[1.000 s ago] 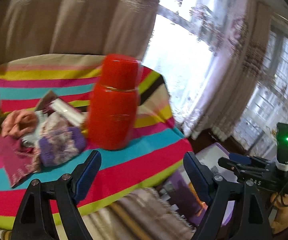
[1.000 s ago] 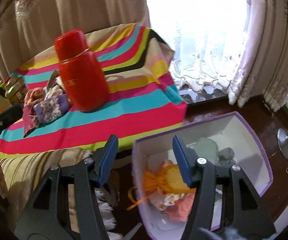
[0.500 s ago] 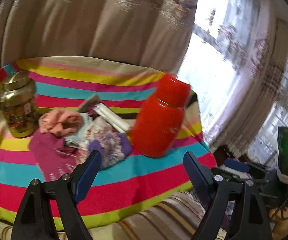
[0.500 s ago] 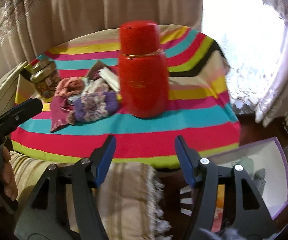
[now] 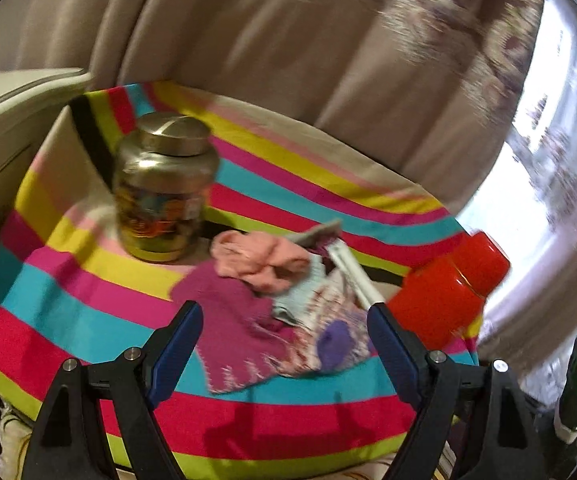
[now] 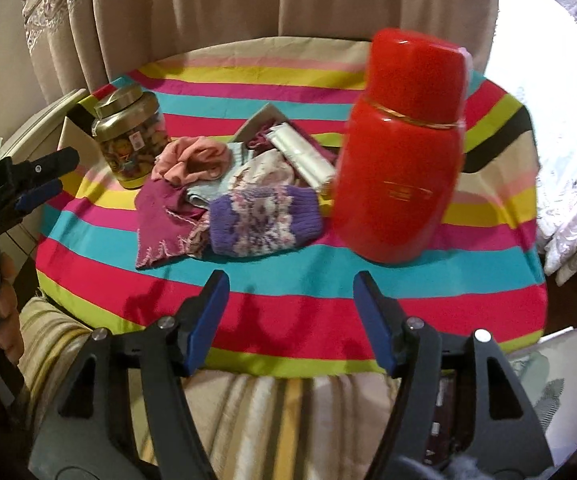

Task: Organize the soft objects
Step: 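Move both open tools back toward the pile on the cushion, then grasp the pink towel with the left tool while the right tool grasps the purple knit mitten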

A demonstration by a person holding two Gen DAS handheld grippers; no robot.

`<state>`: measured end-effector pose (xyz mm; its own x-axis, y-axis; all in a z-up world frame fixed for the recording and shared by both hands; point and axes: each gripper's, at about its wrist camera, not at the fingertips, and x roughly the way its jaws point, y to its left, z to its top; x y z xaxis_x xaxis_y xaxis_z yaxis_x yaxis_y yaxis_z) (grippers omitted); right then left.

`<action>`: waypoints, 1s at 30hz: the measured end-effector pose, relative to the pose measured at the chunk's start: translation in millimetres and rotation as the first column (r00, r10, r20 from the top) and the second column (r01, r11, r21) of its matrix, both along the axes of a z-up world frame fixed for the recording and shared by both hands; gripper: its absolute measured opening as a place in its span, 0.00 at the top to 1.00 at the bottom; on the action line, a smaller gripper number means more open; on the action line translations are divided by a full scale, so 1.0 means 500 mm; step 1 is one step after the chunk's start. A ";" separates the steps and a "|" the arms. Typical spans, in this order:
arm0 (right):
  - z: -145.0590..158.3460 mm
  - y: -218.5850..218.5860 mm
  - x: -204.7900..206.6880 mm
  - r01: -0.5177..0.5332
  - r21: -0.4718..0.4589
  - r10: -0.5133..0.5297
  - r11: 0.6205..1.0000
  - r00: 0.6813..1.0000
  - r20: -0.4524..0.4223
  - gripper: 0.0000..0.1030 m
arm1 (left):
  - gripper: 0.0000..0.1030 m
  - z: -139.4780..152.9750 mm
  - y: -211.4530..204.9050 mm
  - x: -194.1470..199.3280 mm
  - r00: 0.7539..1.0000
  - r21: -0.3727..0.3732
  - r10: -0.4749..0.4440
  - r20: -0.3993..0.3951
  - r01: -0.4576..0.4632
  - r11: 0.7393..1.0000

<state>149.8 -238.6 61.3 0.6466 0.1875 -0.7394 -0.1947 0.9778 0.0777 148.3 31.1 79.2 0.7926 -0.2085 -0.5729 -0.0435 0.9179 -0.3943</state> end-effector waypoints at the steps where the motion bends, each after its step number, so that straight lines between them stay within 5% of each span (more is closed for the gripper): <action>1: -0.003 0.008 0.008 -0.003 0.007 0.003 1.000 1.000 -0.004 0.34 | 0.17 -0.002 0.009 0.006 1.000 -0.003 0.015 -0.006 -0.015 1.000; 10: -0.034 0.075 0.106 0.034 0.117 -0.026 0.993 0.997 -0.071 0.29 | 0.17 -0.014 0.037 0.077 0.997 -0.040 0.063 -0.046 -0.065 0.997; 16: -0.071 0.082 0.192 0.206 0.253 -0.171 0.945 0.973 -0.154 0.28 | 0.17 -0.030 0.016 0.177 0.996 -0.015 0.037 -0.083 -0.039 0.999; 27: -0.142 0.094 0.261 0.345 0.234 -0.315 0.909 0.936 -0.157 0.27 | 0.17 -0.145 -0.030 0.362 0.970 0.101 -0.006 -0.244 0.031 0.994; 30: -0.167 0.092 0.267 0.348 0.221 -0.318 0.911 0.934 -0.161 0.26 | 0.35 -0.177 -0.039 0.374 0.965 0.149 -0.027 -0.260 0.068 0.986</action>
